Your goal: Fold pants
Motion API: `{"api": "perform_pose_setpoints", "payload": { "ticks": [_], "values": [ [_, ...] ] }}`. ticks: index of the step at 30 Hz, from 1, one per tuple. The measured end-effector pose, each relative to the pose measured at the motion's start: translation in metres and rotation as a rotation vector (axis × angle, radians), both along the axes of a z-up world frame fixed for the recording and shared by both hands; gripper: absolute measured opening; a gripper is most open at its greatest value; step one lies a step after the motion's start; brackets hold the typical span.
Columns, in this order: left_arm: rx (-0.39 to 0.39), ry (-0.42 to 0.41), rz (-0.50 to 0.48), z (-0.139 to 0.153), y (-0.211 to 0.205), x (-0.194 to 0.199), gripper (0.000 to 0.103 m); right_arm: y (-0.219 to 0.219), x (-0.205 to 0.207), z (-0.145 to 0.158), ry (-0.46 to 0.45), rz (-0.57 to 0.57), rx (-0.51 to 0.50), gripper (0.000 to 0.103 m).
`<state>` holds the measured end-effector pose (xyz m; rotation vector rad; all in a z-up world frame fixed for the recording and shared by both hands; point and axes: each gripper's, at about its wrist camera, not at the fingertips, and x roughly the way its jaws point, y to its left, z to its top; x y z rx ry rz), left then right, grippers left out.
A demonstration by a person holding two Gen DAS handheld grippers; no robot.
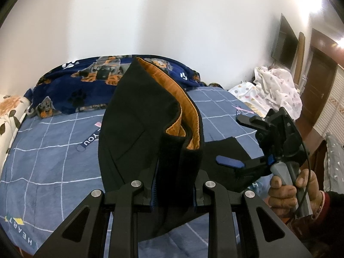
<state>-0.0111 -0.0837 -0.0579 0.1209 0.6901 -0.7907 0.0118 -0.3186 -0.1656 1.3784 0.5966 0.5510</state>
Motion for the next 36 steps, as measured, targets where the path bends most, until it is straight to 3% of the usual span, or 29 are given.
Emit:
{"api": "perform_pose_setpoints", "payload": {
  "ticks": [13,30,36],
  "values": [
    [0.023,0.011,-0.059,-0.009,-0.024,-0.01,0.024,0.01,0.005,0.002,-0.016,0.059,0.022,0.098],
    [0.117,0.007,-0.166,-0.037,-0.064,-0.024,0.024,0.006,0.014,0.009,-0.03,0.079,0.057,0.099],
    [0.168,-0.014,-0.202,-0.051,-0.083,-0.032,0.024,0.013,0.022,0.013,0.003,0.128,-0.023,0.094]
  ]
}}
